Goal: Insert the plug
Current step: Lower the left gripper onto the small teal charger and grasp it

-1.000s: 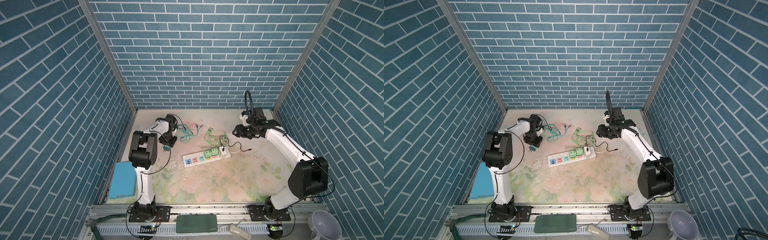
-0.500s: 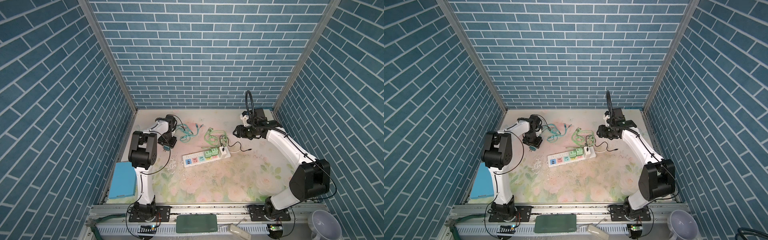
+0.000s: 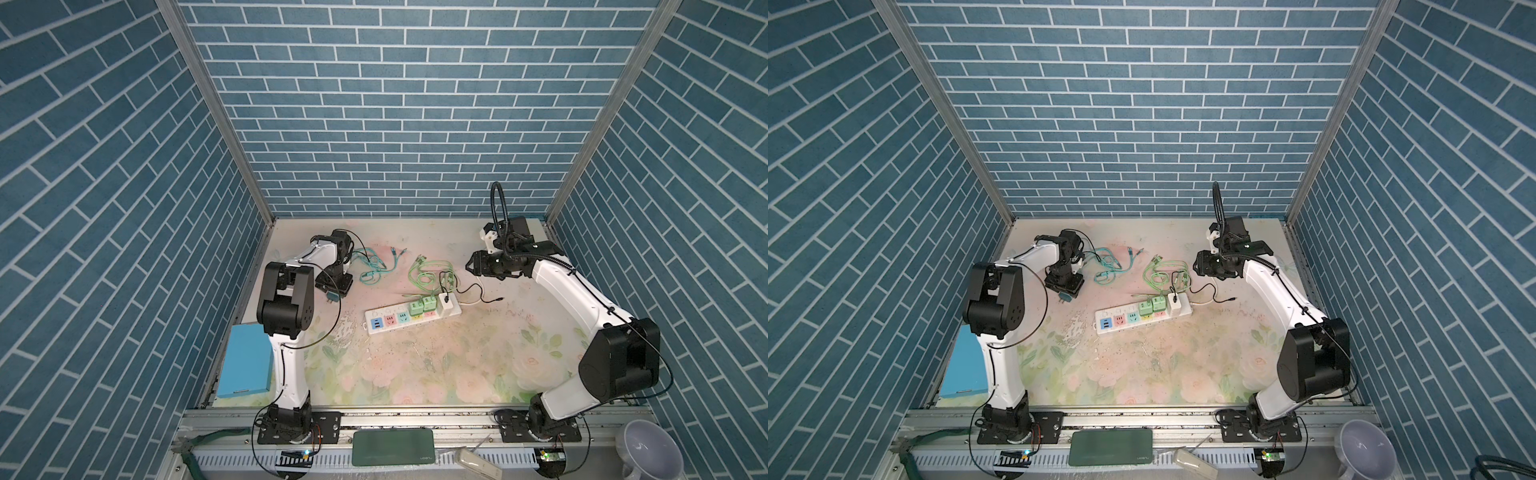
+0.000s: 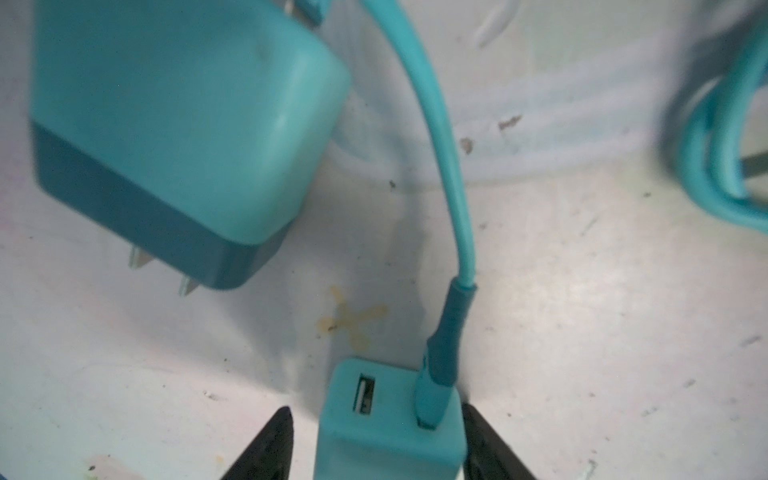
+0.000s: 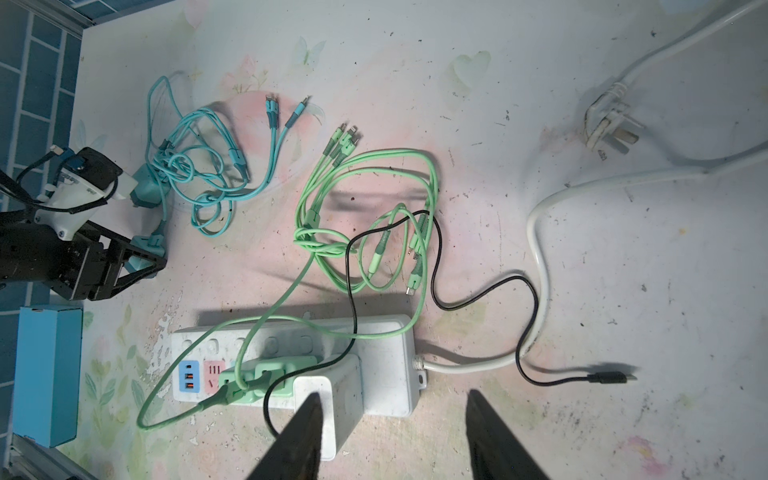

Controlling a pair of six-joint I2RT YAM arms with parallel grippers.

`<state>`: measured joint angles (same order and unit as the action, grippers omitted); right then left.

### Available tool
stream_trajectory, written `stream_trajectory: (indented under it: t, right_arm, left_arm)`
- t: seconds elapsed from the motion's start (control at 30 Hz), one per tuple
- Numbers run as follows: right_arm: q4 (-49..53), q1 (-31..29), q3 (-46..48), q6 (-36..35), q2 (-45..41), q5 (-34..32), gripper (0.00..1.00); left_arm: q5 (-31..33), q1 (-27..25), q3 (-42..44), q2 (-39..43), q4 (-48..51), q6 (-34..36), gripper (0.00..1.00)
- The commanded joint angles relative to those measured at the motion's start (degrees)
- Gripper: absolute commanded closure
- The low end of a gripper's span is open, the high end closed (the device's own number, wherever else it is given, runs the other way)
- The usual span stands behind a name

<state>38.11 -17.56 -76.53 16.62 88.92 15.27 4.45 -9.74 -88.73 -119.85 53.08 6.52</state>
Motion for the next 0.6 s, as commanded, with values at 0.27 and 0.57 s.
stream_trajectory:
  t: [0.27,0.57]
  right_arm:
    - [-0.57,0.42,1.83,0.08,-1.24,0.12,0.44]
    - [-0.58,0.93,2.23,-0.10,-1.15,0.11,0.44]
  left_arm:
    - [-1.45,0.33,-1.40,-1.85,2.63,0.70,0.55]
    - [-1.89,0.33,0.22,-1.00,2.82,-0.45,0.71]
